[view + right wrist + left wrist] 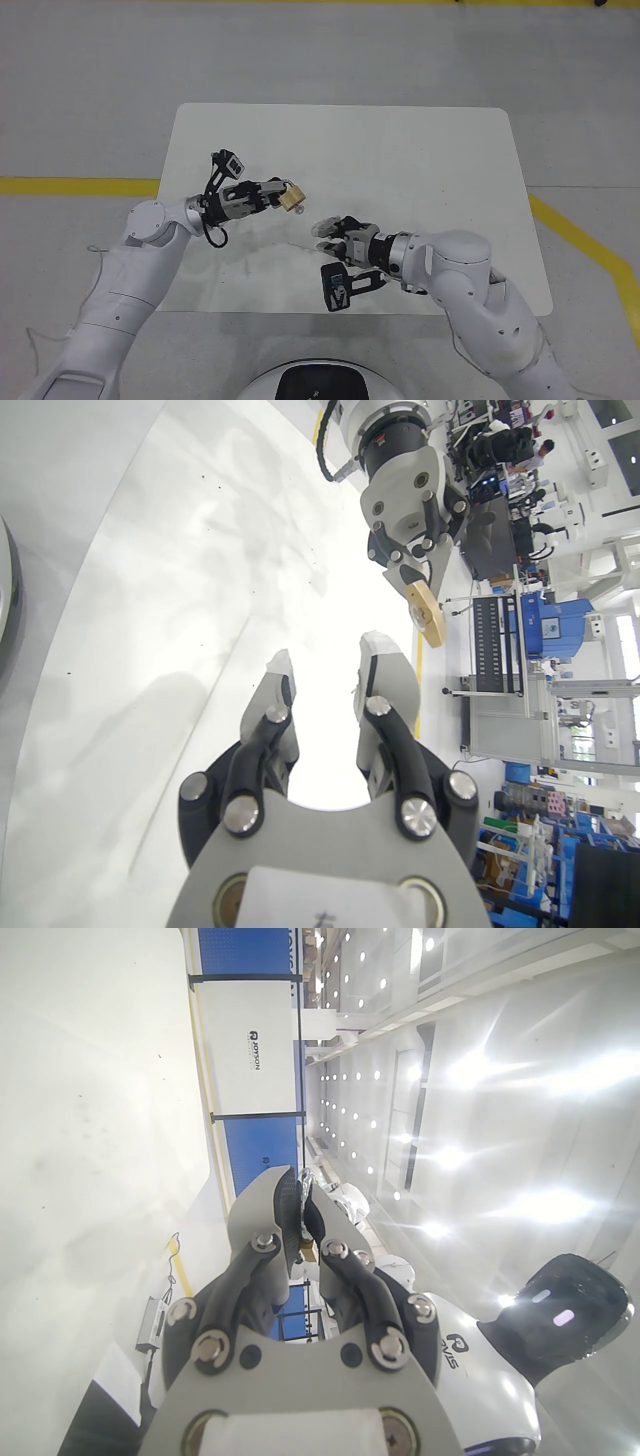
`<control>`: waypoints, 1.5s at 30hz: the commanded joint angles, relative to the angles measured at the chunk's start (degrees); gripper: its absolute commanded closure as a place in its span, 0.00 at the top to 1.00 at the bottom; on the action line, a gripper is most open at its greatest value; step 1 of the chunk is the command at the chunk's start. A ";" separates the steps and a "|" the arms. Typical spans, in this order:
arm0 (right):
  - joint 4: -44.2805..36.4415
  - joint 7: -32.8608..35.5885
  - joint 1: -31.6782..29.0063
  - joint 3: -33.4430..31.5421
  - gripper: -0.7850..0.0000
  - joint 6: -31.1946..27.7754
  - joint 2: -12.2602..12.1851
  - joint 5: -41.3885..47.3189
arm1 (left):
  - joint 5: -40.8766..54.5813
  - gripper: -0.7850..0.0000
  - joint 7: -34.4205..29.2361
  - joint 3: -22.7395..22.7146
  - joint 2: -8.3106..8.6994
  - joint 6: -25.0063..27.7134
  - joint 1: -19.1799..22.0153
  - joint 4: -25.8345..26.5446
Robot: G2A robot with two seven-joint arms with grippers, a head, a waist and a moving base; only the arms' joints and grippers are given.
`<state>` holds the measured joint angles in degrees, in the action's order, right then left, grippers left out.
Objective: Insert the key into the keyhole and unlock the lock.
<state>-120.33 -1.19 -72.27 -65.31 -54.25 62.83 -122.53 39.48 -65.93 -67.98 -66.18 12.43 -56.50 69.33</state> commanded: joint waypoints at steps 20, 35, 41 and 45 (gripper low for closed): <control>3.82 -10.52 -3.10 -1.99 0.57 18.26 -0.07 4.45 | -24.44 0.00 21.74 -1.07 0.58 16.72 -8.09 14.32; 7.66 -9.76 -1.52 5.52 0.34 33.44 1.31 -4.36 | -11.55 0.00 19.34 -1.74 0.15 16.36 -7.55 11.29; 4.92 -4.03 -2.99 6.50 0.30 37.31 1.27 -13.84 | -10.11 0.00 18.07 -1.35 -0.03 15.53 -6.96 10.36; 3.02 -1.36 -4.39 7.88 0.31 37.94 1.31 -18.52 | -9.73 0.00 17.59 -1.12 -0.13 14.87 -6.69 9.91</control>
<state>-116.98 -2.94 -76.45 -57.70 -16.25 64.10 -140.39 29.69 -48.29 -69.13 -66.28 27.45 -63.26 79.35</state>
